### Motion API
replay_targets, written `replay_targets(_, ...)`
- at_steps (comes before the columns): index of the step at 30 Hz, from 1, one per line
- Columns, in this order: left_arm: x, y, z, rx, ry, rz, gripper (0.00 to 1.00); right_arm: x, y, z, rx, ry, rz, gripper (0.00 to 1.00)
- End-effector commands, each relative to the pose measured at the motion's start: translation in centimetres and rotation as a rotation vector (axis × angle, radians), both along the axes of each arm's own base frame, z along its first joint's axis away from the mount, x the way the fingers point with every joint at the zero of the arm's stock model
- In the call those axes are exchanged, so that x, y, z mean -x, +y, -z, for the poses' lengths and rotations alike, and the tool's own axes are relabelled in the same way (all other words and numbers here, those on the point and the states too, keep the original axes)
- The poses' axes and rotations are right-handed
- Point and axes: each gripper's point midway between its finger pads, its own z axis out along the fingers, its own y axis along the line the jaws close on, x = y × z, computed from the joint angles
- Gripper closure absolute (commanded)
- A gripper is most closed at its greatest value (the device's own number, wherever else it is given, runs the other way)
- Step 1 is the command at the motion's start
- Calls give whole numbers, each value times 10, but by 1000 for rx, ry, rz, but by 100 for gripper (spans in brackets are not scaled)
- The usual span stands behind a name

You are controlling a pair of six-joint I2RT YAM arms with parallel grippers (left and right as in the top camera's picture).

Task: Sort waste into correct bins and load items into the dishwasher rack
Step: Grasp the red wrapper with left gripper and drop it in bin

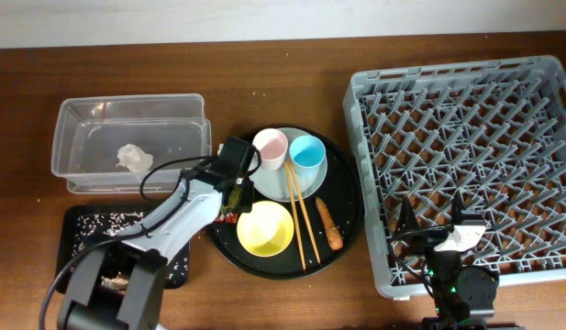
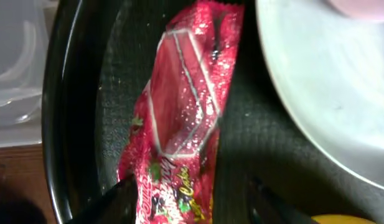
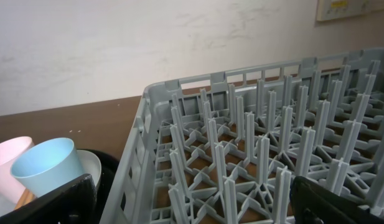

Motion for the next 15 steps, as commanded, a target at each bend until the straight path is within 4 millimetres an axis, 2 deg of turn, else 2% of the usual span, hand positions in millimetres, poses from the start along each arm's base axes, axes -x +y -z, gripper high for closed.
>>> replay_targets(1,-1,4,4,-19,-36,3,47,0,-1,2,-4,0,5,2)
replay_targets(6,-14,-2,2,0,-88,13,50,0,-1,2,-4,0,5,2)
replay_targets(11,-11,-1,25,-21,-39,14,50,0,-1,2,-4,0,5,2)
replay_targets(12,-11,0,27,-24,-32,14,52,0,-1,2,-4,0,5,2)
replay_targets(15,-10,0,28,-25,-31,15,67,0,-1,2,-4,0,5,2)
